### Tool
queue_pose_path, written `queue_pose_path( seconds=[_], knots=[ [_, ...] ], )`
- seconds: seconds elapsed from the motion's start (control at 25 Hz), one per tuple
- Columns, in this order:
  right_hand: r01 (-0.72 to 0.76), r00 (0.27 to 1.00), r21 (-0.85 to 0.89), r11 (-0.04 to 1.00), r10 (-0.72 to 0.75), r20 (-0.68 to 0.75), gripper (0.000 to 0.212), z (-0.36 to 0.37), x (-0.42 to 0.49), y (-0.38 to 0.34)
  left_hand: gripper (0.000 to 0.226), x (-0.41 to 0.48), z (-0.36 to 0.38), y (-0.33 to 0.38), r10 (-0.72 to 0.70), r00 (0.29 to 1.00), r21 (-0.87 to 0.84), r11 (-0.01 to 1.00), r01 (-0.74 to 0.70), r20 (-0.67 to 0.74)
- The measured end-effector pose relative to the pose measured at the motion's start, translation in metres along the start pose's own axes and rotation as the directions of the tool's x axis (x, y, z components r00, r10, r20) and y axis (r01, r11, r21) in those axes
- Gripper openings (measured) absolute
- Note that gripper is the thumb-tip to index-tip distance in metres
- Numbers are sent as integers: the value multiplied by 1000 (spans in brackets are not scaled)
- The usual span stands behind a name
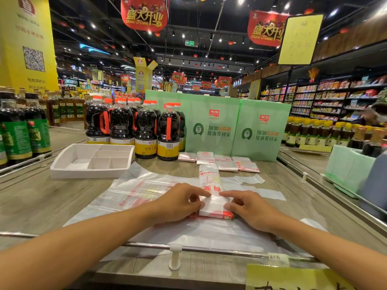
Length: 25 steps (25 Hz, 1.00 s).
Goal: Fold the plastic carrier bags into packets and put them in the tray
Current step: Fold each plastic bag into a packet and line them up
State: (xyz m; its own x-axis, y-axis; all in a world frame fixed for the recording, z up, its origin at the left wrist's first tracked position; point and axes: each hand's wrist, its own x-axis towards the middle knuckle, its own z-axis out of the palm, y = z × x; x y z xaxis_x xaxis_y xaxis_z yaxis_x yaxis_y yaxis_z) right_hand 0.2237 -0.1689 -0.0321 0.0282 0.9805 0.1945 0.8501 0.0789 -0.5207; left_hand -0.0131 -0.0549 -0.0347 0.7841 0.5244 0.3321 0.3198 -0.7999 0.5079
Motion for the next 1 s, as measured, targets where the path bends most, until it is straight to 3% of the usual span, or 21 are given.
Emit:
queue_pose_path(
  seconds=[0.12, 0.28, 0.4, 0.52, 0.72, 0.92, 1.0],
  knots=[
    [93, 991, -170, 981, -75, 111, 39, 0, -4, -5, 37, 1, 3, -6, 17, 998, 181, 983, -27, 57],
    [76, 976, -459, 885, 29, 218, 62, 0, -2, -1, 45, 0, 1, -11, -40, 987, 298, 955, -8, 155],
    [69, 954, -505, 860, 92, 286, 82, 0, -3, -3, 56, 0, -2, -4, -125, 921, 413, 910, -42, 370],
    [60, 933, -517, 854, 136, 333, 70, -1, 0, -2, 59, 1, -5, 0, -172, 883, 427, 904, -36, 438],
    [129, 948, -422, 897, 13, 317, 83, -5, -4, 6, 58, -3, -9, -3, -45, 951, 270, 962, -41, 305],
    [231, 970, -267, 935, -199, 143, 47, -7, -9, -2, 56, -5, -12, -7, -59, 982, 169, 985, 28, 179],
    [229, 973, -215, 949, -222, 56, 47, -7, -9, -5, 39, -4, -14, -7, -16, 992, 110, 994, 2, 125]
  ],
)
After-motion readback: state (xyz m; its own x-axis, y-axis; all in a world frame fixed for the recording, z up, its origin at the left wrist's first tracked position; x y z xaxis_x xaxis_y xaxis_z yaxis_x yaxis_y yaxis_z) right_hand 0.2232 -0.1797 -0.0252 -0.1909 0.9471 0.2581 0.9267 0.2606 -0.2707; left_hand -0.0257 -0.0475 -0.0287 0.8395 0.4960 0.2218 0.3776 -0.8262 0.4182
